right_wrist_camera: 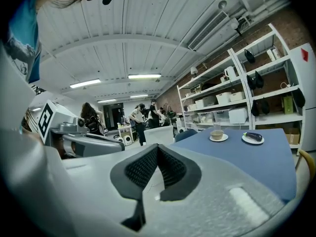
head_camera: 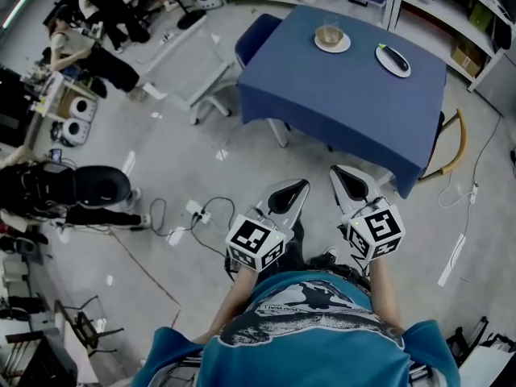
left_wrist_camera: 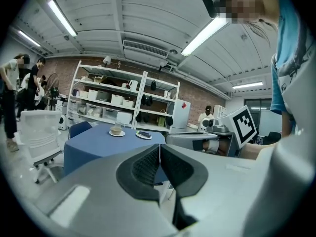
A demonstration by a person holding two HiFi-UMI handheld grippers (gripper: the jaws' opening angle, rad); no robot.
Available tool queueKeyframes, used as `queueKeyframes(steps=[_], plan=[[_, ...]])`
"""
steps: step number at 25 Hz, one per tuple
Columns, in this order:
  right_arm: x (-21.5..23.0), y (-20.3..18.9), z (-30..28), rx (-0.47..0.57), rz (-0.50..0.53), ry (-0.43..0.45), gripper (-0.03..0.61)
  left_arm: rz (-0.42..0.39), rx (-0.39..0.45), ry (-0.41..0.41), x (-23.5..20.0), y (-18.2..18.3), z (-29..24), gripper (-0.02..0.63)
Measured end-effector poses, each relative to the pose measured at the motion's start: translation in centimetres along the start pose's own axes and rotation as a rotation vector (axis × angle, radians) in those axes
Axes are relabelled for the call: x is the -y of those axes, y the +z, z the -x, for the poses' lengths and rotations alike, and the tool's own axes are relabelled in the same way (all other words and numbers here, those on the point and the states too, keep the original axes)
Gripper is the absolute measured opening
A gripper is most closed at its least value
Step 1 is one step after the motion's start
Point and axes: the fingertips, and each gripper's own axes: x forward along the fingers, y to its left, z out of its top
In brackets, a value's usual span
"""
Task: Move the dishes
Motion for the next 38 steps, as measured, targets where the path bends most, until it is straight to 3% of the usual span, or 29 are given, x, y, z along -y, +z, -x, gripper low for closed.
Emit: queueKeyframes(steps=[10,22,38], plan=[[0.8,2.7,-10.0,-0.002,0.012,-0.068,0.003,-0.054,-0.002,-0.026,-11.9,3.6,-1.7,0.022],[0.6,3.3,-19.1,-0.011,0.002,-0.15,0.003,-0.059,-0.021,-0.121,-20.6,4.3,-2.0,0.023],[1.9,2.1,-21.9,-0.064,-0.039,-0.283,0.003,-0.065,-0.05,-0.258,-24.3,4.5,-4.6,0.028]])
